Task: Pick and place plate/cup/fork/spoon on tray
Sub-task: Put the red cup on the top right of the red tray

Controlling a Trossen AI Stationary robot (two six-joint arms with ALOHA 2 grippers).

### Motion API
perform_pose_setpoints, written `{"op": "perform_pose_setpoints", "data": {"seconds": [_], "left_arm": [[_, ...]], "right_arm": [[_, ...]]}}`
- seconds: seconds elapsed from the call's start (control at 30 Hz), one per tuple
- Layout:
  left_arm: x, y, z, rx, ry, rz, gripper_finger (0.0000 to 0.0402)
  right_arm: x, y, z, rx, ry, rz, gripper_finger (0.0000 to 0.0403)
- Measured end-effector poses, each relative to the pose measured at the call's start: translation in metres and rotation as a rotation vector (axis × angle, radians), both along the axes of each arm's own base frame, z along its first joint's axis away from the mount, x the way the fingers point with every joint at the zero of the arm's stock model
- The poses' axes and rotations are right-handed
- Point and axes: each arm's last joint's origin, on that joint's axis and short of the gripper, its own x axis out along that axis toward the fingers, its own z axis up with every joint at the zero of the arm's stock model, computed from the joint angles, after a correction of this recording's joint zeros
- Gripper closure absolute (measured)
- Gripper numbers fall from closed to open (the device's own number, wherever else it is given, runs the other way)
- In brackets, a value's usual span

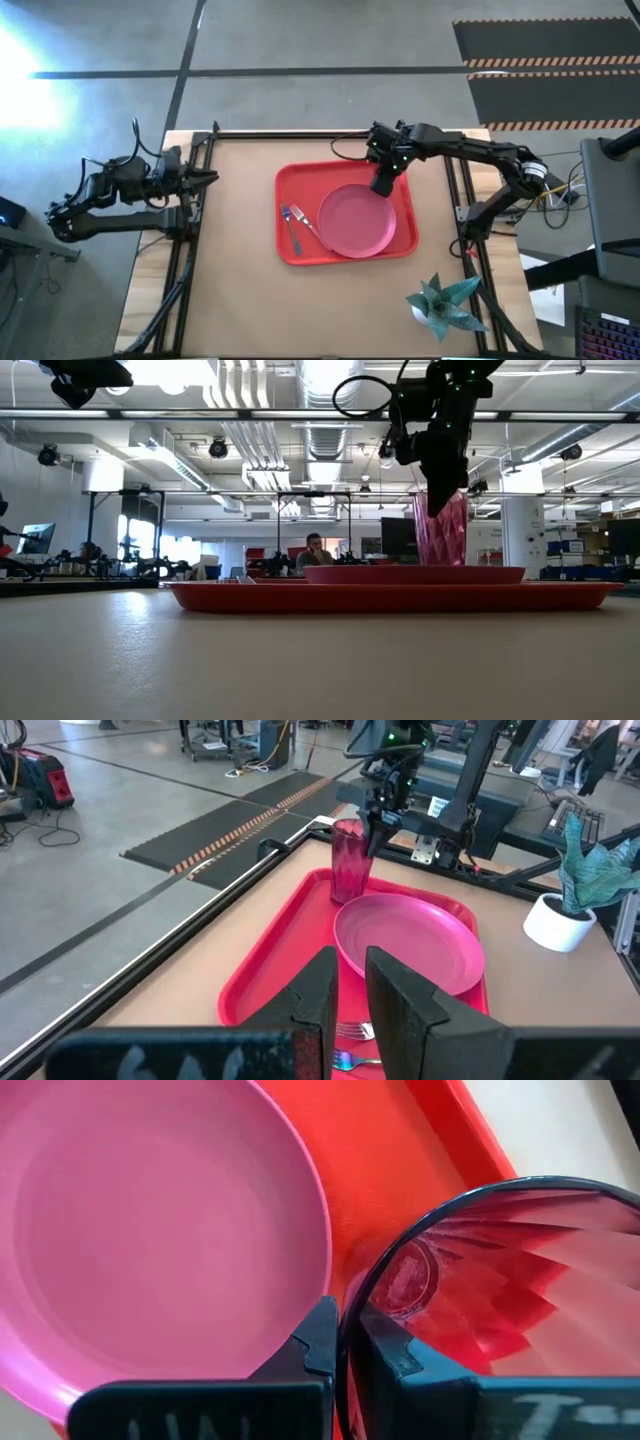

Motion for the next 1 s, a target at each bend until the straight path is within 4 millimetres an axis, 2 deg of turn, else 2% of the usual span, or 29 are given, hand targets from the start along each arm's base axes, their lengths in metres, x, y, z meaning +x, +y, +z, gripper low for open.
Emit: {"op": "perform_pose_setpoints", "data": {"seconds": [0.47, 1.0], "left_arm": [[0.000, 0.000, 0.000, -0.001, -0.003, 0.001, 0.0364], [0.000, 0.000, 0.000, -0.001, 0.000, 0.000, 0.0364]], "right_arm": [[-0.003, -0.014, 0.007, -0.001, -0.038, -0.012, 0.0392], [-0.002, -0.014, 0.008, 0.009, -0.045, -0.037, 0.0351]]}}
